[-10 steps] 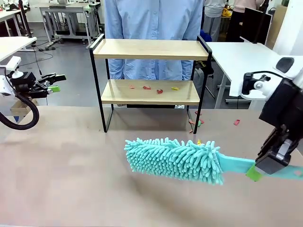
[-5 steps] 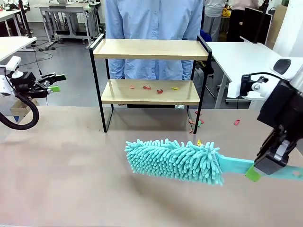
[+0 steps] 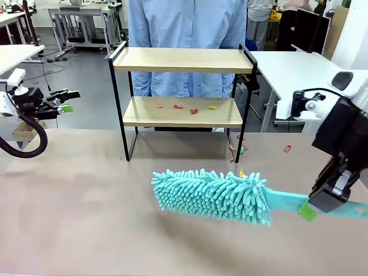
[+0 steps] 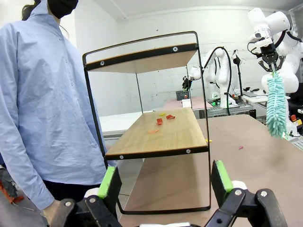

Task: Clean the shelf.
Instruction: Clean the specific section of the Shelf indicated by the human with the Duster.

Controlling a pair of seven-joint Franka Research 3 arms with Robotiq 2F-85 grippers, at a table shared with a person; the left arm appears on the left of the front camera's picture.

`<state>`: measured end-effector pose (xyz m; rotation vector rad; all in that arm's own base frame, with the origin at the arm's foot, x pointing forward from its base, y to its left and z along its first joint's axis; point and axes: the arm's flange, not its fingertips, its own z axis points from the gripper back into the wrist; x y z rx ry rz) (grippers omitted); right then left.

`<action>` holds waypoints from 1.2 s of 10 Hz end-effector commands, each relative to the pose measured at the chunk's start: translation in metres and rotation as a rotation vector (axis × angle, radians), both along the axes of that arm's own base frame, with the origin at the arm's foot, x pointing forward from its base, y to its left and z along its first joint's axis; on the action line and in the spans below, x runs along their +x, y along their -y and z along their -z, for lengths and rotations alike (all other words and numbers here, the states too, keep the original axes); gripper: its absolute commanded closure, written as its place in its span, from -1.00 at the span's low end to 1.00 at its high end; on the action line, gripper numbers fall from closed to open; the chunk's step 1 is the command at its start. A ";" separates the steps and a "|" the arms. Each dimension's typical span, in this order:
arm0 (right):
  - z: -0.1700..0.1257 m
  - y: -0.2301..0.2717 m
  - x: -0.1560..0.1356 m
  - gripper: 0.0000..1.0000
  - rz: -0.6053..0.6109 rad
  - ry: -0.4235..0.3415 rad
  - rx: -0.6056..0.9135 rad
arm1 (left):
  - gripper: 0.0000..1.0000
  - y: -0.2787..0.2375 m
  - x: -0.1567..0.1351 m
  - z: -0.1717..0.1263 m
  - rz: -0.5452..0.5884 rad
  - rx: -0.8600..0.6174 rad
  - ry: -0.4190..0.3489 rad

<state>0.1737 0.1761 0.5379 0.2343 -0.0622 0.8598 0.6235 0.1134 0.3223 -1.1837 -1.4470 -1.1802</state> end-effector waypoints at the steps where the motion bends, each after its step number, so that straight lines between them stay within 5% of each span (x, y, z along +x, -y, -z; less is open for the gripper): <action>1: -0.002 -0.002 0.003 0.74 -0.016 0.004 0.031 | -1.00 0.000 -0.001 -0.003 -0.002 0.002 0.009; 12: -0.002 -0.002 0.003 0.74 -0.016 0.004 0.031 | -1.00 0.000 -0.001 -0.003 -0.002 0.002 0.009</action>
